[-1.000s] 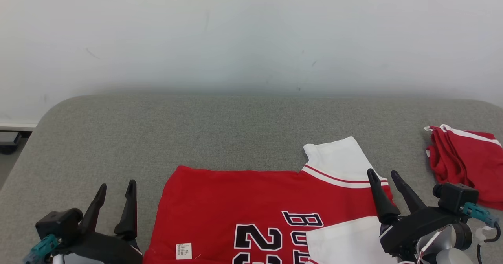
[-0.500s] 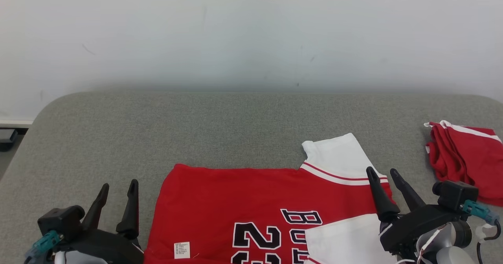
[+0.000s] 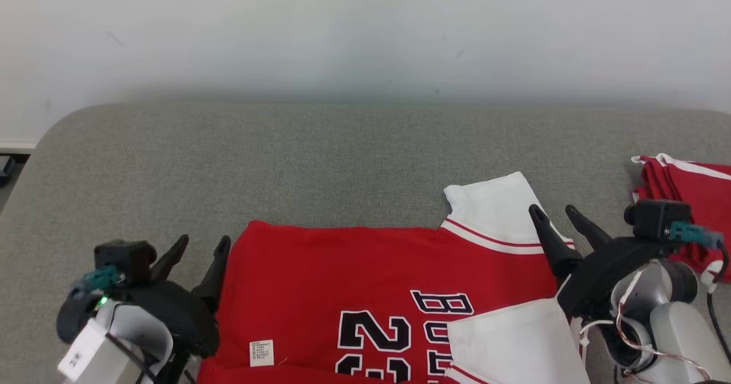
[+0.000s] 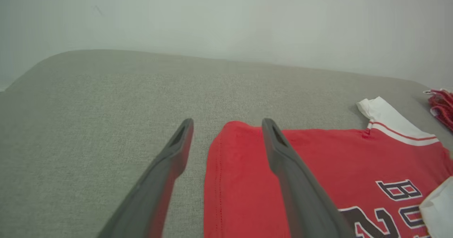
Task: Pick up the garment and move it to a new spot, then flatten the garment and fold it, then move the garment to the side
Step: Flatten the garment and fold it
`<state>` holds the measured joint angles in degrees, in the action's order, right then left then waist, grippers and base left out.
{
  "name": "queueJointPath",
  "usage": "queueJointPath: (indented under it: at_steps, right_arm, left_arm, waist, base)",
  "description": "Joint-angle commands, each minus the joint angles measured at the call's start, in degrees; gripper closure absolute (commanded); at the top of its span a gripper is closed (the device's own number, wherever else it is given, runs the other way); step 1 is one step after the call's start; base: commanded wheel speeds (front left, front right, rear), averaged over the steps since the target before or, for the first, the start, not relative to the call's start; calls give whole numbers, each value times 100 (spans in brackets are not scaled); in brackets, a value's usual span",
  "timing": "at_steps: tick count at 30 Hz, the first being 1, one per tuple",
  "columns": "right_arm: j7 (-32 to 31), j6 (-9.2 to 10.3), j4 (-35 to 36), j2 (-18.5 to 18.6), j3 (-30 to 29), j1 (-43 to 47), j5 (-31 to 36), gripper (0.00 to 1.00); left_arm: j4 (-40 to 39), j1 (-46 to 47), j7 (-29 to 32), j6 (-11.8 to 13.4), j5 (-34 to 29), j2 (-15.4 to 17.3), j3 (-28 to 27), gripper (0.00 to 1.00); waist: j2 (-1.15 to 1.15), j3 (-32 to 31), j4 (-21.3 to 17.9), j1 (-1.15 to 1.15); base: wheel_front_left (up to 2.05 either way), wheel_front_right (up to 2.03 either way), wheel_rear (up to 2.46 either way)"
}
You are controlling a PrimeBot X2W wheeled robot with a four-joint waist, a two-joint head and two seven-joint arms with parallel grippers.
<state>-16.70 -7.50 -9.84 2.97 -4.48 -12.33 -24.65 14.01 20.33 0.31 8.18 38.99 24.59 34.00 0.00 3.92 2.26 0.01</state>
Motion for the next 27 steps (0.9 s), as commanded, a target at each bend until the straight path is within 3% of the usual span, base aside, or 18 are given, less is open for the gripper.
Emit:
queueJointPath:
  at_steps: [1,13,20,27]
  right_arm:
    - [-204,3,54,103,-10,-163,14,0]
    - [-2483,3,370,480,-443,-1567,335,0]
    - [-3022,3,200,712,-604,-2489,664,0]
    - [-3271,3,-26,927,-598,-2927,819,0]
  left_arm:
    - [75,178,154,-48,-22,31,64,0]
    - [656,1540,1475,-194,-174,19,373,0]
    - [996,2226,1931,-270,-435,-14,597,0]
    - [1130,2373,2091,-332,-390,-115,709,0]
  waist:
    - [0,190,8,-1]
    - [0,1180,66,-1]
    - [0,1847,173,-1]
    - [0,2126,273,-1]
  base:
    - [0,0,0]
    - [0,0,0]
    - [0,0,0]
    - [0,0,0]
